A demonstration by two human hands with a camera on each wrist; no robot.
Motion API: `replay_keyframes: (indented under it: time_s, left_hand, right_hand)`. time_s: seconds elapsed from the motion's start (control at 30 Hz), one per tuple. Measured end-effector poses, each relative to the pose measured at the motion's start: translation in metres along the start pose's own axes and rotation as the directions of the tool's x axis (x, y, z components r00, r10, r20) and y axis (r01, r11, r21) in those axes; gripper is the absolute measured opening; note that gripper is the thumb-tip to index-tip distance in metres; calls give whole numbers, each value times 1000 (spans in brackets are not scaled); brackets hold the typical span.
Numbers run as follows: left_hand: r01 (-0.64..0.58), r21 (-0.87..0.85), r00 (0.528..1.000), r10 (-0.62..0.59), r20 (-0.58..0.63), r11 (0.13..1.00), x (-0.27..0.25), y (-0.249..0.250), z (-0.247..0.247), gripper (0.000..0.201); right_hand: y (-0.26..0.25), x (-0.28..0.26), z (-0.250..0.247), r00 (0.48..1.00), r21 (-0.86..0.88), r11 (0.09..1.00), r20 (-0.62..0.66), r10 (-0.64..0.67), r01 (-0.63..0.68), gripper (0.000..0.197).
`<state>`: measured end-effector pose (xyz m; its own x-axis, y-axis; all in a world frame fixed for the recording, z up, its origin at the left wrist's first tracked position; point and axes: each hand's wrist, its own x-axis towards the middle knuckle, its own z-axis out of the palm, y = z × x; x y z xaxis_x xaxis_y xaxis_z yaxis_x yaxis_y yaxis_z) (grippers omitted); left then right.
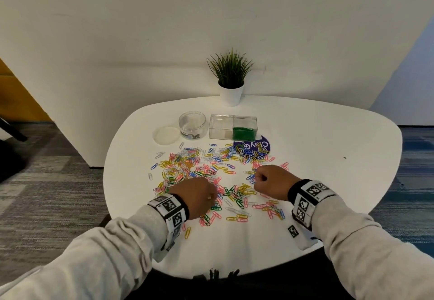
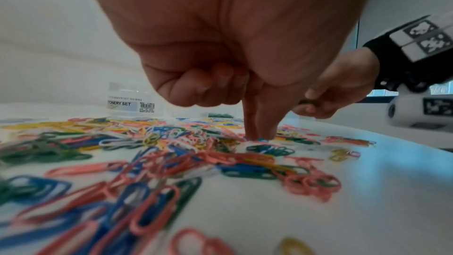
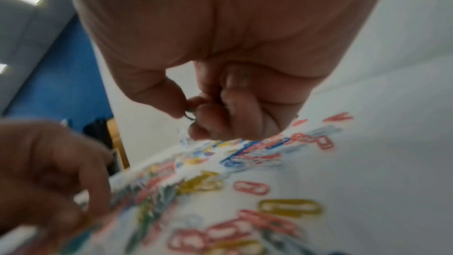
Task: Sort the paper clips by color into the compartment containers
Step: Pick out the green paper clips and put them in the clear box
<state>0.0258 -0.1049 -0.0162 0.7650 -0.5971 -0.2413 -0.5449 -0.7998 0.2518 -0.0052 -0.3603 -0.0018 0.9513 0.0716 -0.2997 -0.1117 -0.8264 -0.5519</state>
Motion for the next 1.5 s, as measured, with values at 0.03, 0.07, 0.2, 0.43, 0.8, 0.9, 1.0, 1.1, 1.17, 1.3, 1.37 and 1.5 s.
replay_keyframes:
  time_s: [0.03, 0.07, 0.2, 0.43, 0.8, 0.9, 1.0, 1.1, 1.17, 1.3, 1.37, 1.5]
  left_hand:
    - [6, 19, 1000, -6, 9, 1000, 1, -1, 0, 18]
    - [13, 39, 1000, -14, 18, 999, 2, -3, 1, 17]
    - [43, 53, 998, -44, 33, 998, 3, -13, 2, 15]
    - [51, 64, 998, -53, 18, 997, 5, -18, 2, 18]
    - [-11, 185, 999, 4, 38, 983, 14, -8, 5, 14]
    - [-26, 166, 999, 21, 32, 986, 13, -11, 2, 14]
    - [-36, 105, 999, 37, -16, 994, 11, -16, 0, 13]
    - [-55, 75, 998, 58, -33, 996, 10, -14, 0, 16]
    - [-88, 69, 996, 89, -25, 994, 10, -7, 1, 17]
    - [-117, 187, 993, 116, 15, 975, 10, 7, 9, 23]
    - [-123, 208, 992, 122, 21, 970, 10, 7, 12, 22]
    - [-93, 73, 994, 89, 60, 993, 8, 2, 3, 15]
  right_hand:
    - [-1, 0, -1, 1000, 90, 996, -10, 6, -5, 12]
    - [-2, 0, 0, 1000, 191, 981, -4, 24, -23, 7]
    - [-5, 6, 6, 995, 364, 926, 41, 87, -96, 14]
    - [-26, 6, 28, 981, -164, 980, 173, -83, 112, 23]
    - [-11, 9, 35, 994, -334, 936, 31, -105, 110, 13]
    - [-9, 11, 39, 993, -349, 930, 15, -114, 112, 12]
    - [-10, 11, 40, 992, -356, 927, 12, -126, 122, 8]
    - [-8, 13, 40, 993, -328, 938, 14, -114, 113, 6]
    - [-7, 15, 40, 994, -310, 945, 19, -109, 109, 9]
    - [-9, 12, 41, 991, -315, 940, 36, -126, 130, 8]
    - [-11, 10, 37, 993, -280, 953, 33, -112, 117, 6]
    - [-13, 12, 19, 997, 15, 1000, -78, -8, 9, 13]
